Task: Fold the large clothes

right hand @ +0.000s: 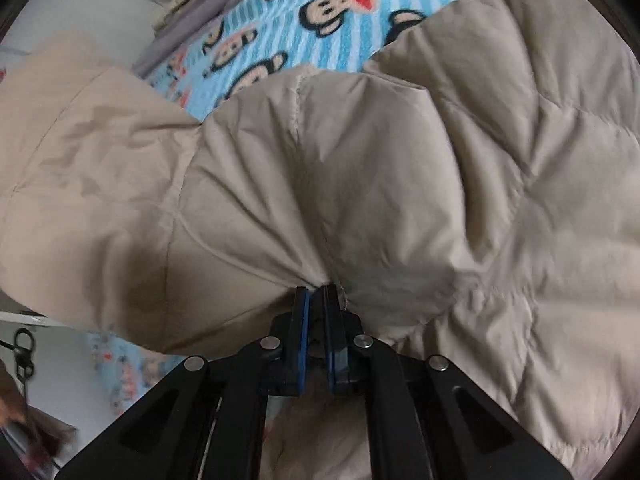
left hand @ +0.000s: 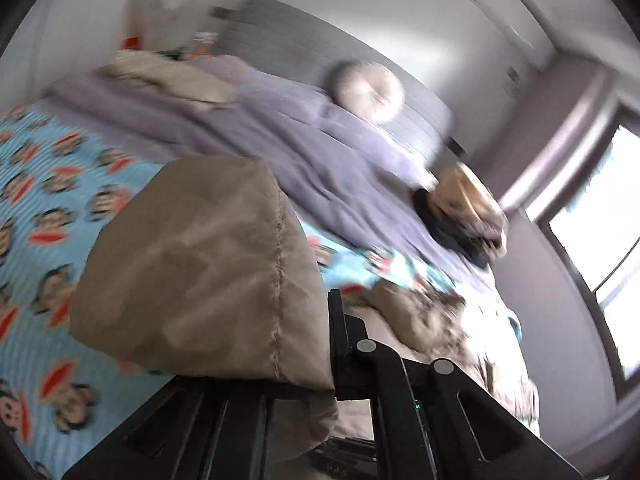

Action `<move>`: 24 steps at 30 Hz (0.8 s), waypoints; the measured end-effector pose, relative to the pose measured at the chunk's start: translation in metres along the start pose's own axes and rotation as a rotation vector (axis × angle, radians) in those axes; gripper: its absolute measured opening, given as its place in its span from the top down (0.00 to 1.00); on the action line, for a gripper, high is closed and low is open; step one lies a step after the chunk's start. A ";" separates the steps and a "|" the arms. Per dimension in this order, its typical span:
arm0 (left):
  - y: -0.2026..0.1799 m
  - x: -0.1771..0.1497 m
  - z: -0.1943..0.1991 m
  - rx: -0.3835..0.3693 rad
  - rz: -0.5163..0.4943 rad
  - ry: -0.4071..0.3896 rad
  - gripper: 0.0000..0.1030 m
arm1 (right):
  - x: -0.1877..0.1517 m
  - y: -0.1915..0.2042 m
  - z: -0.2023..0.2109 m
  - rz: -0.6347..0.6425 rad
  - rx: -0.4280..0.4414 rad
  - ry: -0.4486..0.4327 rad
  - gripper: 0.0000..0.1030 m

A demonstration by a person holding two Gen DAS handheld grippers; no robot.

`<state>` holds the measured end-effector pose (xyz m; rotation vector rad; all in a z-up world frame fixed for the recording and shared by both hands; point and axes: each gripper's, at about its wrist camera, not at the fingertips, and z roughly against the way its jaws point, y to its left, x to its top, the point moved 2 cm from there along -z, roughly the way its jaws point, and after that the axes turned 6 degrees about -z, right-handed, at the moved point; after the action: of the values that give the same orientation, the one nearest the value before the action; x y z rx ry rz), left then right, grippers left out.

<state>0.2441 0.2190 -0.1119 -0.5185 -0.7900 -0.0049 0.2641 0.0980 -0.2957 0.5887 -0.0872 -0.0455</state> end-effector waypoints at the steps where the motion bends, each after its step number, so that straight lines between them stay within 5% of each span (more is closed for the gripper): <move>1: -0.022 -0.001 -0.012 -0.022 -0.040 0.021 0.93 | 0.000 -0.006 0.013 -0.007 0.013 -0.019 0.93; 7: -0.132 -0.038 -0.101 -0.063 -0.227 0.189 0.93 | -0.007 -0.080 0.106 -0.068 -0.058 -0.162 0.93; 12: -0.196 -0.119 -0.188 0.088 -0.470 0.390 0.93 | -0.027 -0.168 0.172 -0.206 -0.189 -0.230 0.93; 16: -0.208 -0.159 -0.198 0.217 -0.610 0.420 0.91 | -0.029 -0.209 0.183 -0.280 -0.228 -0.242 0.93; 17: -0.211 -0.160 -0.196 0.229 -0.635 0.413 0.85 | -0.026 -0.212 0.187 -0.291 -0.228 -0.240 0.93; 19: -0.213 -0.159 -0.190 0.230 -0.659 0.423 0.22 | -0.024 -0.224 0.186 -0.304 -0.221 -0.241 0.93; 21: -0.209 -0.151 -0.176 0.281 -0.681 0.373 0.09 | -0.016 -0.226 0.188 -0.306 -0.211 -0.241 0.92; 24: -0.201 -0.141 -0.153 0.256 -0.641 0.390 0.09 | -0.012 -0.217 0.188 -0.286 -0.207 -0.253 0.92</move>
<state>0.2084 -0.0515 -0.2085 0.0002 -0.5333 -0.5752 0.2304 -0.1852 -0.2620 0.3825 -0.2405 -0.4023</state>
